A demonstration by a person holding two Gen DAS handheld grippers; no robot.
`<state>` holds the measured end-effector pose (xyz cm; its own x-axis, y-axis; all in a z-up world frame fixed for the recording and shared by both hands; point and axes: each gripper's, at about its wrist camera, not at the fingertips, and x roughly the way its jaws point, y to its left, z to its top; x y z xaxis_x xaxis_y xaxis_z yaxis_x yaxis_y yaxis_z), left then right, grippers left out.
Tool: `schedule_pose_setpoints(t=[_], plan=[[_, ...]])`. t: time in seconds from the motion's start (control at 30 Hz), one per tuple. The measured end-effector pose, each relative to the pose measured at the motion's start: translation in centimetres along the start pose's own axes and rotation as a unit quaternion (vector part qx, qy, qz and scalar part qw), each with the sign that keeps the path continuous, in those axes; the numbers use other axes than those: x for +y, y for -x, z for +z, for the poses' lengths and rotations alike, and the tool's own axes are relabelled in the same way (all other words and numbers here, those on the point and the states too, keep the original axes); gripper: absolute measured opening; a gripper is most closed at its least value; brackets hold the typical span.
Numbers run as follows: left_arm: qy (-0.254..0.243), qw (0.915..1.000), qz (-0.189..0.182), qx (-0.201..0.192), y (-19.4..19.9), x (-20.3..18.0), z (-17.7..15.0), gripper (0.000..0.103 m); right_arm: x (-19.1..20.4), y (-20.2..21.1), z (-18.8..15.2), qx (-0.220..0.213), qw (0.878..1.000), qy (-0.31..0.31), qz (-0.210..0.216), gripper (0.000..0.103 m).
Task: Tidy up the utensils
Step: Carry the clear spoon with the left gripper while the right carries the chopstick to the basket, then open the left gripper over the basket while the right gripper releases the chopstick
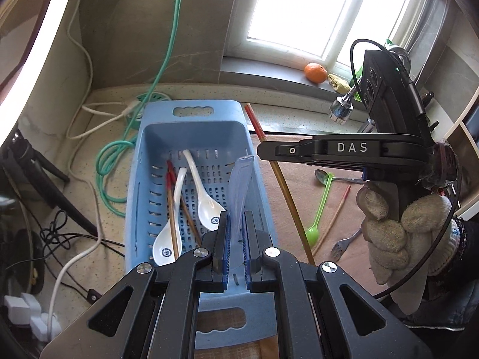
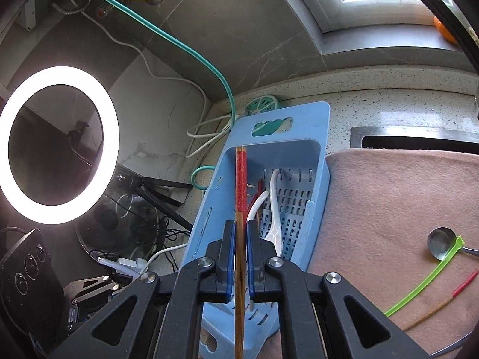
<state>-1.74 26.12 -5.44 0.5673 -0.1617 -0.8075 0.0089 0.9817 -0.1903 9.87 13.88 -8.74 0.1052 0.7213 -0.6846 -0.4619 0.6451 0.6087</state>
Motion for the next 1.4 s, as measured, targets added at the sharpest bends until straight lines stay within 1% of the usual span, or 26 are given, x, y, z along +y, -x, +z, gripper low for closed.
schedule_pose_setpoints(t=[0.13, 0.27, 0.3, 0.37, 0.47, 0.53, 0.73, 0.77, 0.83, 0.9, 1.07, 1.13, 1.17, 1.3, 1.4], plan=[[0.002, 0.9999, 0.002, 0.011, -1.0, 0.6, 0.1, 0.006, 0.8, -1.9, 0.4, 0.018, 1.0, 0.012, -0.004, 0.007], [0.006, 0.9998, 0.011, 0.013, -1.6, 1.0, 0.4, 0.007, 1.2, -2.8, 0.9, 0.021, 1.0, 0.015, -0.013, 0.01], [0.007, 0.9998, 0.014, 0.014, -1.7, 1.1, 0.5, 0.012, 1.3, -2.9, 0.9, 0.022, 0.999, 0.017, -0.018, 0.01], [0.006, 0.9998, 0.017, 0.01, -1.7, 1.1, 0.6, 0.017, 1.3, -2.8, 1.0, 0.022, 0.999, 0.021, -0.021, 0.01], [0.008, 0.9996, 0.024, 0.009, -1.7, 1.3, 0.8, 0.017, 1.3, -2.4, 1.1, 0.015, 0.999, 0.026, -0.027, 0.012], [0.012, 0.9996, 0.023, 0.009, -1.7, 1.5, 0.8, 0.017, 1.1, -1.9, 1.1, 0.012, 0.999, 0.026, -0.029, 0.017], [0.018, 0.9996, 0.021, 0.005, -1.7, 1.4, 0.9, 0.017, 0.2, -0.4, 1.1, 0.004, 0.999, 0.02, -0.032, 0.021], [0.017, 0.9996, 0.02, 0.005, -1.7, 1.2, 1.0, 0.017, 0.0, -0.1, 1.2, 0.002, 0.999, 0.018, -0.032, 0.022], [0.016, 0.9997, 0.015, 0.006, -1.7, 0.8, 1.0, 0.017, -0.4, 0.7, 1.1, -0.002, 0.999, 0.014, -0.033, 0.023], [0.013, 0.9998, 0.012, 0.006, -1.7, 0.2, 1.1, 0.023, -0.9, 1.6, 1.0, -0.007, 0.999, 0.011, -0.036, 0.023], [0.003, 1.0, 0.002, 0.001, -1.7, -1.5, 1.1, 0.024, -2.7, 4.7, 0.1, -0.025, 0.999, -0.002, -0.034, 0.024], [-0.003, 1.0, -0.004, 0.001, -1.8, -2.5, 1.0, 0.024, -3.7, 6.3, -0.5, -0.037, 0.999, -0.008, -0.032, 0.036], [-0.006, 1.0, -0.007, 0.001, -1.8, -3.0, 0.9, 0.024, -4.2, 7.1, -0.8, -0.044, 0.998, -0.01, -0.034, 0.038], [-0.018, 0.9996, -0.02, 0.006, -2.2, -5.4, 0.4, 0.024, -6.6, 10.4, -2.0, -0.06, 0.997, -0.015, -0.051, 0.039], [-0.026, 0.9993, -0.026, 0.012, -2.6, -7.3, -0.1, 0.024, -8.5, 12.9, -2.9, -0.07, 0.995, -0.02, -0.061, 0.043]])
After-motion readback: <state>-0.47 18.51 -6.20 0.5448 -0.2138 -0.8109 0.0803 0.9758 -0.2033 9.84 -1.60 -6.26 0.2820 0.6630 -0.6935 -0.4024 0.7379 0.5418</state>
